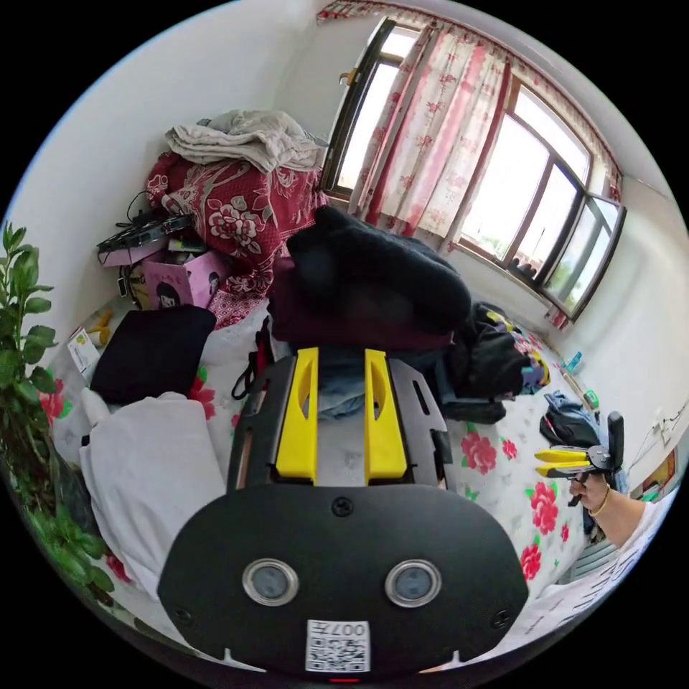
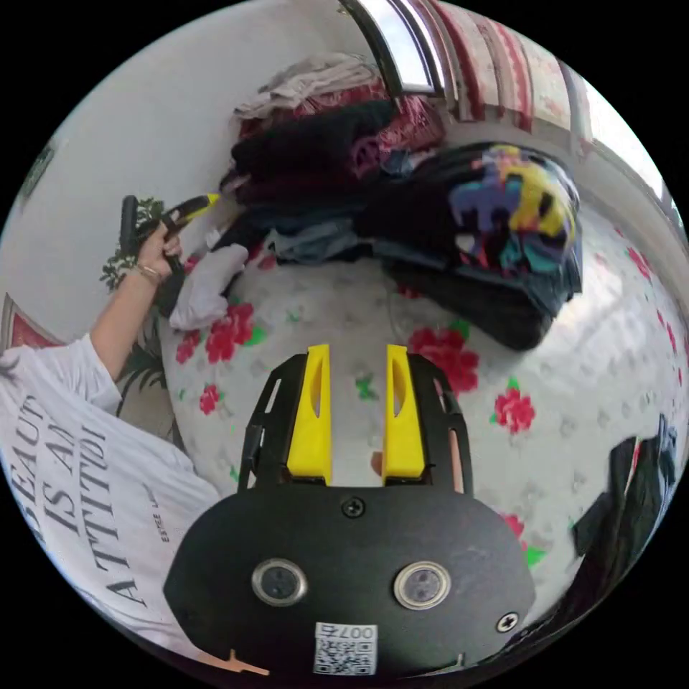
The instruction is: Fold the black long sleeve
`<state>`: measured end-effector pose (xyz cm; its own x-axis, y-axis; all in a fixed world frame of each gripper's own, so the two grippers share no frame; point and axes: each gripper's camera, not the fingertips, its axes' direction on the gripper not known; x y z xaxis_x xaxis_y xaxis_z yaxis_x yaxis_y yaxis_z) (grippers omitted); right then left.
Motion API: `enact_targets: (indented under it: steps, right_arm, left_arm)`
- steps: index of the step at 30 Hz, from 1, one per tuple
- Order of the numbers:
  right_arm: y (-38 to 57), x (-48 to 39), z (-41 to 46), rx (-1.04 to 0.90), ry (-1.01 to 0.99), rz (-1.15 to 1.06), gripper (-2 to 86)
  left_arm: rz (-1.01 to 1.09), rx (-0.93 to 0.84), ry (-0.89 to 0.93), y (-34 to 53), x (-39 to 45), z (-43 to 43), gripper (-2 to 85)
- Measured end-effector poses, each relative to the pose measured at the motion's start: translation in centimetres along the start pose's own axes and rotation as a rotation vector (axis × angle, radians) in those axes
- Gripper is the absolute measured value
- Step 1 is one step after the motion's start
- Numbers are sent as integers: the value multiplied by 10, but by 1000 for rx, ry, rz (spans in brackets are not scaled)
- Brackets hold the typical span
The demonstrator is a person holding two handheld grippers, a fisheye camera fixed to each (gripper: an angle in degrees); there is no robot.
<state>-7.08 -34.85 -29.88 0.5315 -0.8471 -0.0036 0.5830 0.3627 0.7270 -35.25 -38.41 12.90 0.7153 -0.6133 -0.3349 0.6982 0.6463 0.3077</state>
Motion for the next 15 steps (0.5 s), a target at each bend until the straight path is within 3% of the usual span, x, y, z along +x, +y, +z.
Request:
enact_targets:
  steps: [2,8,15]
  right_arm:
    - [94,9,18,-200,69,131,90]
    - [249,7,19,-435,147,324,86]
    - [288,-23,1,-318,292,182,79]
  left_arm:
    - [57,-60,1,47,36,7,98]
    - [75,-435,84,190,125,58,101]
    - [187,-699,42,305,239,77,97]
